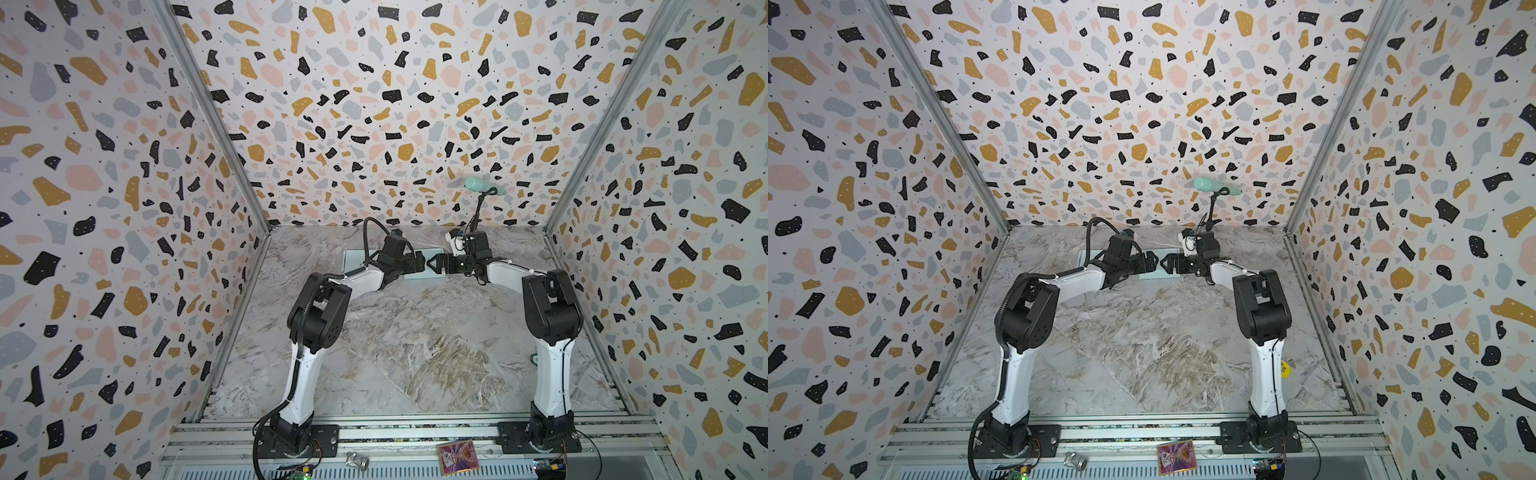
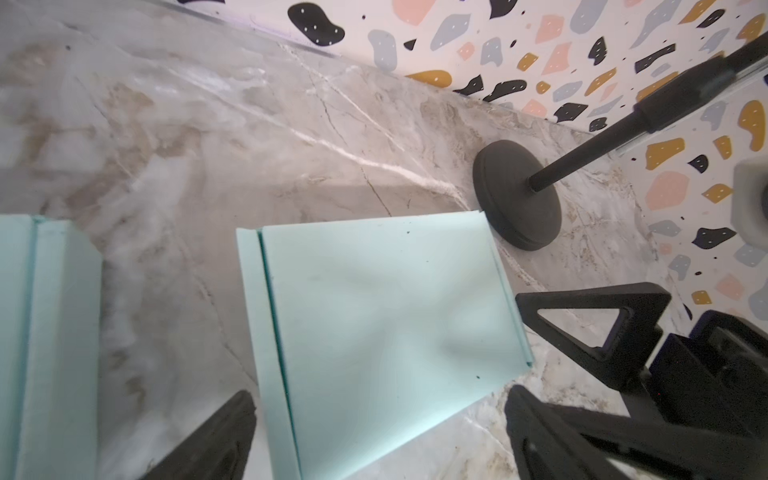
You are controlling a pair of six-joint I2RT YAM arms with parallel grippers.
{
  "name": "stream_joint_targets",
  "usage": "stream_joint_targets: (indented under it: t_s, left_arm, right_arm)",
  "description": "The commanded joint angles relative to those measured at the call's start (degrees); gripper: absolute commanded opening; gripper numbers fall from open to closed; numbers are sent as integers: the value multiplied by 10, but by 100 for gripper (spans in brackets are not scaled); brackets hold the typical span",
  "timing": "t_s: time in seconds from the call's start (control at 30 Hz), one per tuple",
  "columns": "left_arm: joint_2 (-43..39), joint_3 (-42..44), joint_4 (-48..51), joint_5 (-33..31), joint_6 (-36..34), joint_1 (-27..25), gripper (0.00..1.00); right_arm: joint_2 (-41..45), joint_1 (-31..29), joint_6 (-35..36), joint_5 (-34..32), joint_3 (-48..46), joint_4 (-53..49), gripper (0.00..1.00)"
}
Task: Fold the paper box
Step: 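Open both grippers and pull both arms back toward the robot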
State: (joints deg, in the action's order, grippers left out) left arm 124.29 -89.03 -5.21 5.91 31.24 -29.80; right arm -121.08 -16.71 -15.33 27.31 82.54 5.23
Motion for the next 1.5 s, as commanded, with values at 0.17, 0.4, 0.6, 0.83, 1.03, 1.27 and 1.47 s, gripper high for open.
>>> stream_joint_targets:
  t_s: [0.17,0.4,0.6,0.83,1.03,1.27,1.47]
  left_arm:
    - [-84,54,-11,-11,-5,1,96]
    - [-194,154,4,-27,-20,0,96]
    - [-316,266,29,-66,-42,2,97]
    - [-470,381,83,-122,-57,3,100]
    - [-598,457,142,-170,-65,4,100]
    - [-729,517,210,-247,-67,4,100]
    - [-816,547,201,-341,-53,4,100]
  right_arm:
    - [93,1,1,-14,-47,-5,99]
    - [181,-2,10,-33,-129,-16,99]
    - [278,-4,14,-54,-218,-25,99]
    - [387,-5,21,-82,-310,-47,99]
    - [471,-3,30,-116,-382,-57,99]
    - [591,5,47,-168,-463,-58,99]
    - [694,10,58,-244,-522,-48,99]
